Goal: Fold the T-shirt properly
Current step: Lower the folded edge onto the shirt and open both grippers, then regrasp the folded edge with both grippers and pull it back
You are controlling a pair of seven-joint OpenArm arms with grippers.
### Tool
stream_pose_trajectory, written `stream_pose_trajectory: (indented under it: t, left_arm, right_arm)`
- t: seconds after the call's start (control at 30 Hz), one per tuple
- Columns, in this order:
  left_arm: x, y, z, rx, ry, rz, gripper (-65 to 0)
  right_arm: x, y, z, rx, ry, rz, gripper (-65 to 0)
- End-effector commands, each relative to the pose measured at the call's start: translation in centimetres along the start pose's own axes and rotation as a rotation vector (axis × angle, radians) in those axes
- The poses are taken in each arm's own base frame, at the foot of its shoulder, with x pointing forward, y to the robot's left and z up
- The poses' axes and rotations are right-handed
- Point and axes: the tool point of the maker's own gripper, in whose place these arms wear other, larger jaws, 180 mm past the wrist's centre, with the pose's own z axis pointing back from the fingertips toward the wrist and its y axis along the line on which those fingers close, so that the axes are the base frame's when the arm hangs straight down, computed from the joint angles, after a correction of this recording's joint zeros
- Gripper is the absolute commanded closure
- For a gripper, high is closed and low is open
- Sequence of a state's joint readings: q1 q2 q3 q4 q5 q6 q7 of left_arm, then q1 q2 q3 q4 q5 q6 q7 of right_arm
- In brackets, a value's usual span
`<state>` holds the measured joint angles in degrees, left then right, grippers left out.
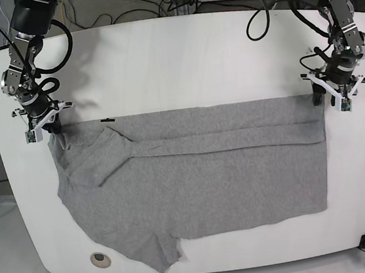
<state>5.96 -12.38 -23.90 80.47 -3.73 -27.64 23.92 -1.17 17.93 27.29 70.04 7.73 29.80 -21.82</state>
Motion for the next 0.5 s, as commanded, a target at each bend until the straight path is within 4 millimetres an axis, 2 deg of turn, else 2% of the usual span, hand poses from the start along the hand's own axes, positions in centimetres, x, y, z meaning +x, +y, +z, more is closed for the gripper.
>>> stream_pose_trajectory:
  t: [0.0, 0.1, 0.2, 0.27, 0.33, 0.4, 0.47]
  left_arm:
    - [1.3, 0.8, -0.1, 0.011, -0.041, 0.002, -28.0]
    - [1.0, 0.9, -0.7, 0.007, -0.029, 0.021, -28.0]
    - [-0.2, 0.8, -1.3, -0.002, 0.004, 0.045, -27.7]
    - [-0.5, 0.0, -1.6, -0.023, 0.015, 0.036, -26.1]
    - [-0.6, -0.9, -1.9, -0.045, 0.023, 0.021, -16.5]
    - [-0.7, -0.9, -1.9, -0.047, 0.025, 0.021, -2.2]
    - [-0.8, -1.0, -1.9, -0.047, 0.027, 0.021, 0.0]
  right_arm:
    - [0.1, -1.0, 0.3, -0.025, 0.019, 0.024, 0.0]
    - [0.1, -1.0, 0.3, -0.025, 0.019, 0.024, 0.0]
    - [0.1, -0.8, 0.3, -0.011, 0.019, 0.030, 0.0]
    - [0.1, -0.6, 0.3, 0.000, 0.019, 0.036, 0.0]
    - [0.1, -0.6, 0.3, 0.000, 0.019, 0.036, 0.0]
    - [0.1, -0.6, 0.3, 0.000, 0.019, 0.036, 0.0]
    - [0.1, -0.6, 0.3, 0.000, 0.019, 0.036, 0.0]
